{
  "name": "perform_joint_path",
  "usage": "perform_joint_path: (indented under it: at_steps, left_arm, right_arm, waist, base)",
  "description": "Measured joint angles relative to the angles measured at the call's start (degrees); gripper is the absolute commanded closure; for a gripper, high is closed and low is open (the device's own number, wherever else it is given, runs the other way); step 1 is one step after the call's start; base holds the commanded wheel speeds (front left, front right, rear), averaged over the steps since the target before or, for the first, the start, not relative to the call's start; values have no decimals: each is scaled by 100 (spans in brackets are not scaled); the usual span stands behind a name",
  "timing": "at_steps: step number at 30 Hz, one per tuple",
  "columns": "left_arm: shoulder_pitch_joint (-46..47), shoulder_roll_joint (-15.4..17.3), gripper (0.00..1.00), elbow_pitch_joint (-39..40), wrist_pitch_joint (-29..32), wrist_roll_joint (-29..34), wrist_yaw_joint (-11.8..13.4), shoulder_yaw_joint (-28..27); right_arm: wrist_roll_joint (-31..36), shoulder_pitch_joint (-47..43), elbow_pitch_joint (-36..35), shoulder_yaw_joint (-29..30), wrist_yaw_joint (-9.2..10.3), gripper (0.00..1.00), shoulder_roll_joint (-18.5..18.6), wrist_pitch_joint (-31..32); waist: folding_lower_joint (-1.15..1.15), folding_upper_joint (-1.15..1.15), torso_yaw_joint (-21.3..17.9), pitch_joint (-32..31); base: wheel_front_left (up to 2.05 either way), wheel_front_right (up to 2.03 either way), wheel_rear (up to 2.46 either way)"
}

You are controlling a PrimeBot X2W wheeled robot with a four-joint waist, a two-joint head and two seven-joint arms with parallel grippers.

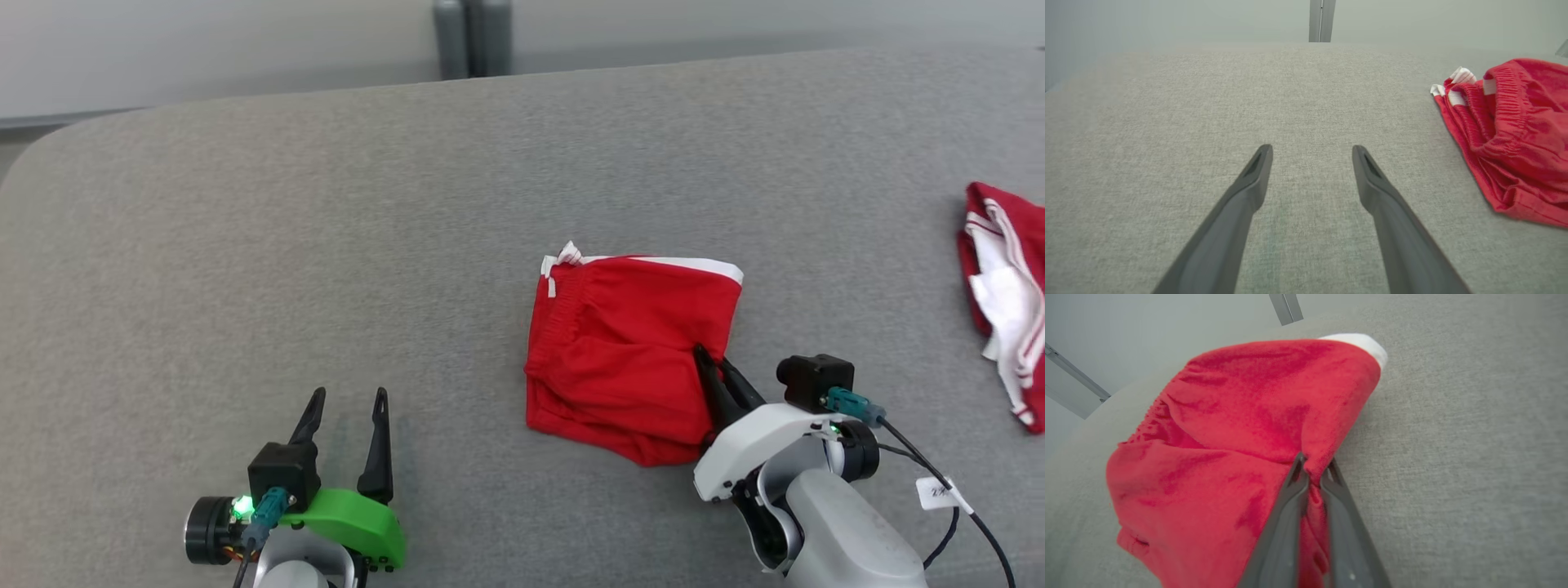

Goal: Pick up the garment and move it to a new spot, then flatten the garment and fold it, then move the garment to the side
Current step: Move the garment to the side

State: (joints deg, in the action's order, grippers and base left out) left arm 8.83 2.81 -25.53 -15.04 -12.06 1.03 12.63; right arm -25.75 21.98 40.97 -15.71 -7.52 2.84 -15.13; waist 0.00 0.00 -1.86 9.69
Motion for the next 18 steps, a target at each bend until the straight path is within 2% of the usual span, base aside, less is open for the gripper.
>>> perform_joint_path:
  at_steps: [18]
  left_arm:
    - [-22,-2,0,77,0,-1,-97,123]
  right_arm:
    - [-226,-213,-187,-255,1,100,7,1]
  waist:
    - [0,0,-2032,-185]
  base:
    - [0,0,0]
